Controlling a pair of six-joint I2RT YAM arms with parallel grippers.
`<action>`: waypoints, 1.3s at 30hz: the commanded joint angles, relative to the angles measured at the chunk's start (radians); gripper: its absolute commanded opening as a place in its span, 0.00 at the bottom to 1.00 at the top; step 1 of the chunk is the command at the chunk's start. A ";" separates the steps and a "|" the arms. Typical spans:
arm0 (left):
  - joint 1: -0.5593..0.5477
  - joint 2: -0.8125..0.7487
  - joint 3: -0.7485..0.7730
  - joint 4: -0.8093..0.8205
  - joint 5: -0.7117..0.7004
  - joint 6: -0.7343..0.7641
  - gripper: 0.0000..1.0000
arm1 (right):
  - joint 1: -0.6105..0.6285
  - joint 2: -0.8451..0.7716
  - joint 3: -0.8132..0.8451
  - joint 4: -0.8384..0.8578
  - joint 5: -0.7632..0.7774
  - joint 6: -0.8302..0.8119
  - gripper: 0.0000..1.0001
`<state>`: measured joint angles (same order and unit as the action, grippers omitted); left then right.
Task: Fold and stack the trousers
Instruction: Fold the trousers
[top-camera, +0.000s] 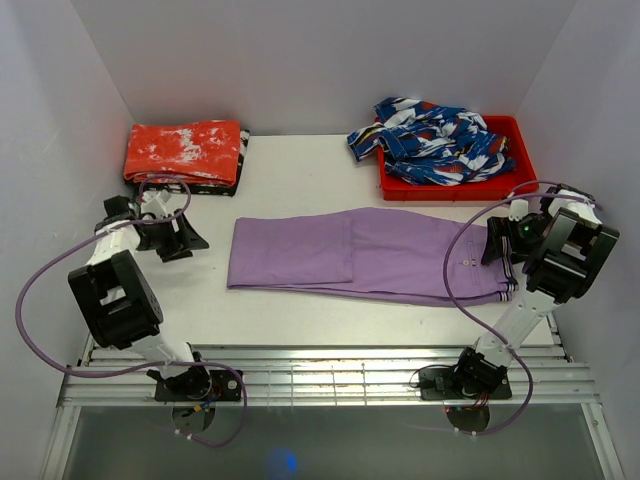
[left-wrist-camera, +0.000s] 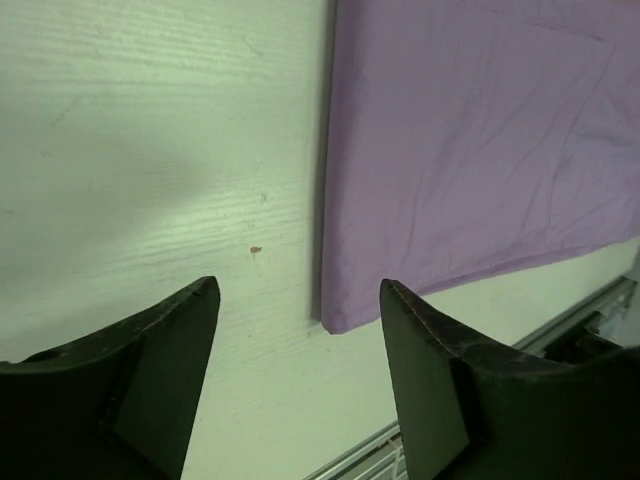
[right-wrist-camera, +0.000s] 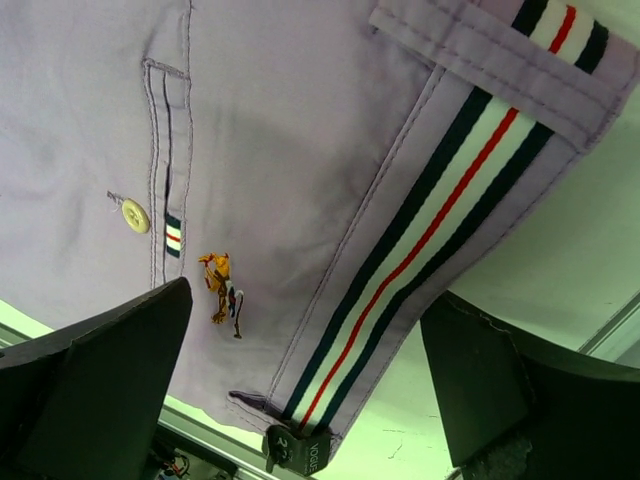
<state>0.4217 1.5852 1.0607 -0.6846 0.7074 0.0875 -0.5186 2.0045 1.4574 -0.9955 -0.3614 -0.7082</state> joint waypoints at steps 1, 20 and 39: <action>0.023 0.067 -0.036 -0.076 0.168 0.152 0.75 | 0.008 0.022 0.035 -0.011 -0.005 0.013 1.00; -0.139 0.363 -0.196 0.388 0.222 -0.173 0.60 | 0.026 0.039 0.064 -0.031 0.016 0.016 0.93; -0.067 0.447 -0.065 0.461 0.113 -0.216 0.72 | 0.038 0.027 0.067 -0.043 0.024 0.010 0.90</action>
<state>0.3641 1.9560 0.9764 -0.3016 1.0824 -0.2100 -0.4885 2.0319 1.4944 -1.0145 -0.3195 -0.6910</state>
